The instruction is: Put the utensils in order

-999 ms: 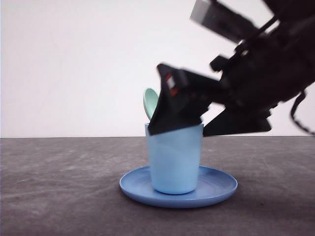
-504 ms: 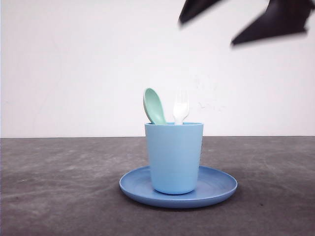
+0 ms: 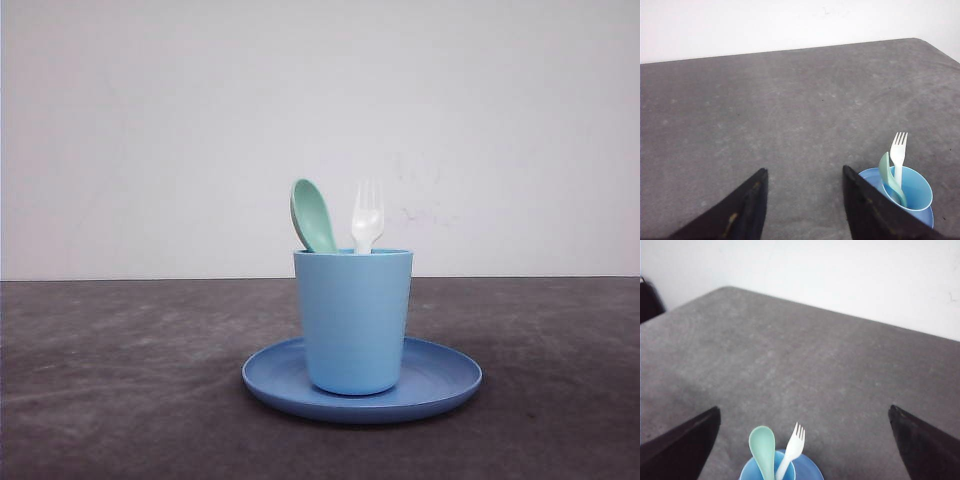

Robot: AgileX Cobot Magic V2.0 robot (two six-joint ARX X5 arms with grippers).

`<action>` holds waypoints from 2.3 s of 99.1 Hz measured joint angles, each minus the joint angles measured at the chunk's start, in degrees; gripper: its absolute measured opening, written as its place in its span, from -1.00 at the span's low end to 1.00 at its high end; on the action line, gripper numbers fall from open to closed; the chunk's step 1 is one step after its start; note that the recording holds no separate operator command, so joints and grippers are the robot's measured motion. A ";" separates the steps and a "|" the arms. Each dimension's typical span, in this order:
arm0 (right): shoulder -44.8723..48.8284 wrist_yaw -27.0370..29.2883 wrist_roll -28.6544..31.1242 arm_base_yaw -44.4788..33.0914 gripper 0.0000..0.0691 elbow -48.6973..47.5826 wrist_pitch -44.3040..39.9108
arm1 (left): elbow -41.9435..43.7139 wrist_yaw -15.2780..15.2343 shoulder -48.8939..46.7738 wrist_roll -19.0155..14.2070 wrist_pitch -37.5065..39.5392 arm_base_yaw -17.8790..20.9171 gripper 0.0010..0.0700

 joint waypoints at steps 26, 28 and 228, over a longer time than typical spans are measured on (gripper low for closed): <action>-0.07 0.28 0.00 0.00 -0.45 -0.02 -1.05 | 0.00 0.00 0.00 -0.15 0.31 0.00 -0.79; -0.07 0.61 -0.04 0.00 -0.59 -0.02 -1.05 | 0.00 0.00 0.00 -0.15 0.31 0.00 -0.84; -0.07 1.62 -0.04 0.00 -0.98 -0.02 0.20 | -44.81 10.16 -28.72 10.23 24.39 38.01 -0.96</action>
